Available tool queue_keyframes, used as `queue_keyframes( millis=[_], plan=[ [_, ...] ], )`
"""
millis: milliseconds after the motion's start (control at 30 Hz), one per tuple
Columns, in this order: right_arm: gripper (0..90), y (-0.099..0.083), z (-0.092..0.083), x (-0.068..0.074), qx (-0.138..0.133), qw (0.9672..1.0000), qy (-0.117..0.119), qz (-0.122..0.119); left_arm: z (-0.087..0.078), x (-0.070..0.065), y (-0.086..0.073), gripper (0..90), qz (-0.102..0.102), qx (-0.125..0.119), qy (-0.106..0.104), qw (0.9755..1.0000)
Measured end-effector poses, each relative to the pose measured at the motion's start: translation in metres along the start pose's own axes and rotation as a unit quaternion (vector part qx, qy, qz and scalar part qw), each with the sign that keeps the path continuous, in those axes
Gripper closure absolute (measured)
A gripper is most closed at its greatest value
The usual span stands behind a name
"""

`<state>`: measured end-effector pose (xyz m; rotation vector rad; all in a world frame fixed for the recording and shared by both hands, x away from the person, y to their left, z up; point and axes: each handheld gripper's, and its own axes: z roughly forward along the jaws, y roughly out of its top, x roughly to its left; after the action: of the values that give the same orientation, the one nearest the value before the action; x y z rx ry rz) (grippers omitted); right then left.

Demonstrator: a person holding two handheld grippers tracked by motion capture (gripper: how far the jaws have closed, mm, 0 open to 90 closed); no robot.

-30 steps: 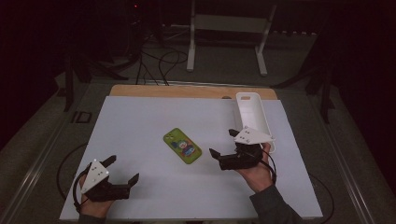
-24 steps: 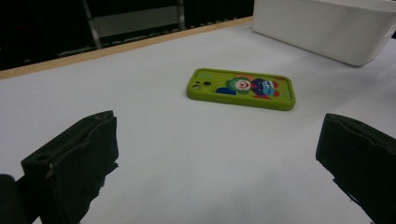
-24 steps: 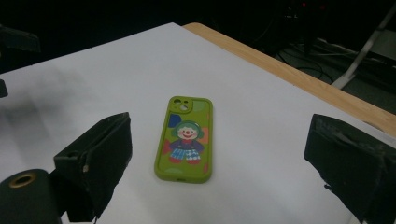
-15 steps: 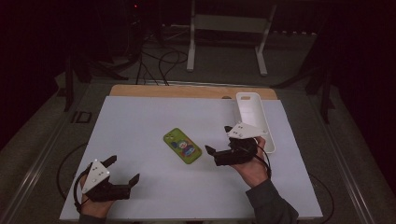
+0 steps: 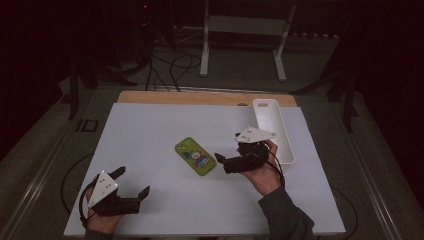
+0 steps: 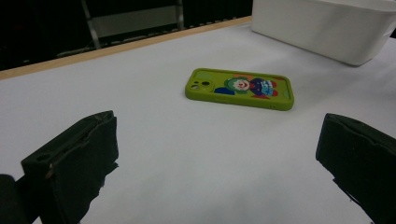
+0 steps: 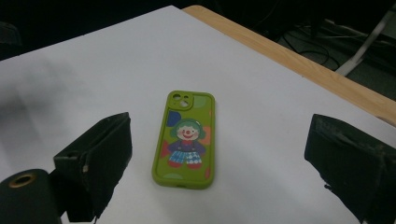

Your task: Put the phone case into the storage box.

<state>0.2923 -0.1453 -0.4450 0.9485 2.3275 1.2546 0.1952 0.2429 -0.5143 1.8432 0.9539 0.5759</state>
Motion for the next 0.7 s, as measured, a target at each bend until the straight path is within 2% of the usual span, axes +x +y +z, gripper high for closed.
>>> queue_keyframes(
  millis=[233,700],
  plan=[
    [7.4,0.003,0.008,0.000,0.011,0.9999,0.002,-0.001,0.000,0.000,0.000,0.0,0.000,0.000,0.000,1.0000],
    [7.4,0.008,0.029,-0.002,0.051,0.9987,0.003,0.001,0.000,0.000,0.000,0.0,0.000,0.000,0.000,1.0000]
  ],
)
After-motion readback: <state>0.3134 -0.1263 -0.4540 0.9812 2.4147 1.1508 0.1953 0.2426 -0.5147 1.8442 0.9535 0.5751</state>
